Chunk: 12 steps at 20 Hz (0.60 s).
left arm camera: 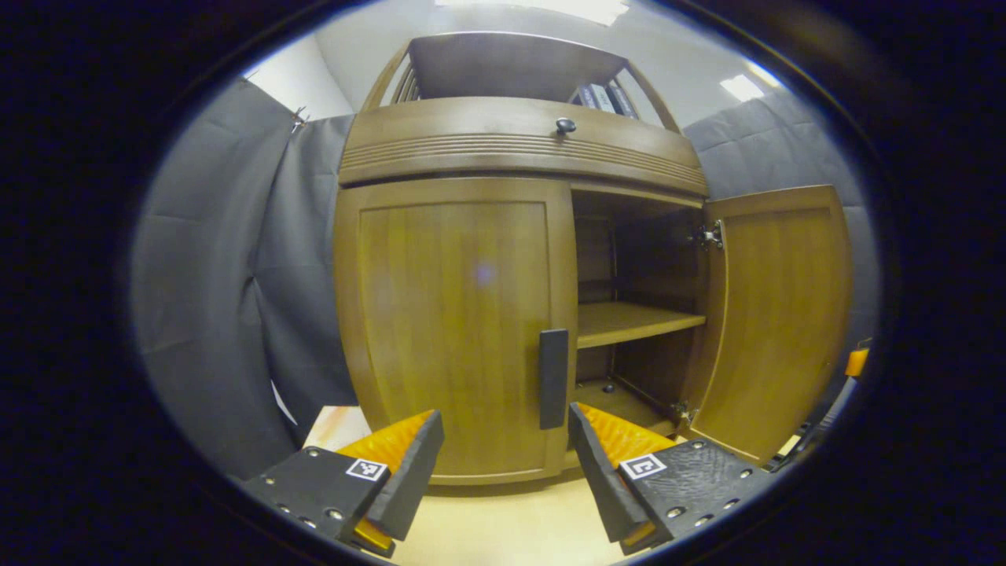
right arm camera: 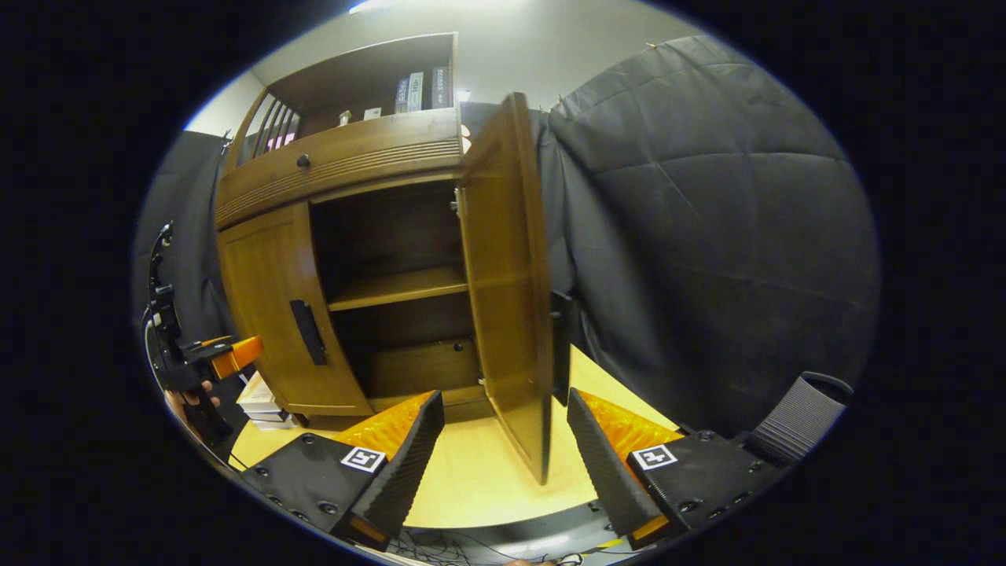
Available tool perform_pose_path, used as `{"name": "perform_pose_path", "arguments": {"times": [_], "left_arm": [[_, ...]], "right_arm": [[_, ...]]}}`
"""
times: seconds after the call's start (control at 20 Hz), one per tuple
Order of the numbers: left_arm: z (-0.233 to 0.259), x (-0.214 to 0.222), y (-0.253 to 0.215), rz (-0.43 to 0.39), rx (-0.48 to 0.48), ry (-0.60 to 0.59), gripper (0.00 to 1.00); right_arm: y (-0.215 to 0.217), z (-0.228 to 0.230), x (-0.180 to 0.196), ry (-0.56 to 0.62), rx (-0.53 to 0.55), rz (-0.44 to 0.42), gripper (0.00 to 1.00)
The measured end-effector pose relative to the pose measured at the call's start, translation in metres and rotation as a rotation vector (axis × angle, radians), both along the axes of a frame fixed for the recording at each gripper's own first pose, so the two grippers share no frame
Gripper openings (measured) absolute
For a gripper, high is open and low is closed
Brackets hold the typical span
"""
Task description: Open the right door of the double-door shoe cabinet with the right hand, and open the left door with the left hand.
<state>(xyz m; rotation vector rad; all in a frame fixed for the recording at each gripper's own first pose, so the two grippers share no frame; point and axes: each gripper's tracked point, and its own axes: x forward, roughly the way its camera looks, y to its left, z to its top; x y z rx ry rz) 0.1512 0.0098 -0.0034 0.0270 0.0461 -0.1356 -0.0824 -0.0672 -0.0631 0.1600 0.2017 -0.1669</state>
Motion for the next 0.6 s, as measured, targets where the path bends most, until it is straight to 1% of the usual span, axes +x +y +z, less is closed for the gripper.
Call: {"name": "perform_pose_path", "arguments": {"times": [0.05,0.15,0.2,0.25,0.3,0.45,0.6], "left_arm": [[0.003,0.004,-0.002,-0.011,-0.012,-0.008,0.92],[0.005,0.012,-0.008,-0.031,-0.036,-0.012,0.92],[0.004,0.015,-0.011,-0.04,-0.049,-0.007,0.92],[0.004,0.019,-0.014,-0.045,-0.061,0.002,0.92],[0.001,0.023,-0.016,-0.049,-0.072,0.011,0.92],[0.0,0.037,-0.025,-0.045,-0.087,0.022,0.92],[-0.001,0.054,-0.033,-0.025,-0.082,0.027,0.92]], "right_arm": [[0.01,0.008,0.008,-0.019,-0.007,0.012,0.98],[0.031,0.018,0.022,-0.05,-0.032,0.055,0.98],[0.038,0.023,0.033,-0.063,-0.043,0.077,0.93],[0.045,0.028,0.043,-0.077,-0.047,0.095,0.98],[0.051,0.031,0.054,-0.087,-0.044,0.113,0.93],[0.065,0.038,0.085,-0.128,-0.018,0.162,0.93],[0.072,0.031,0.112,-0.113,-0.012,0.212,0.92]]}}
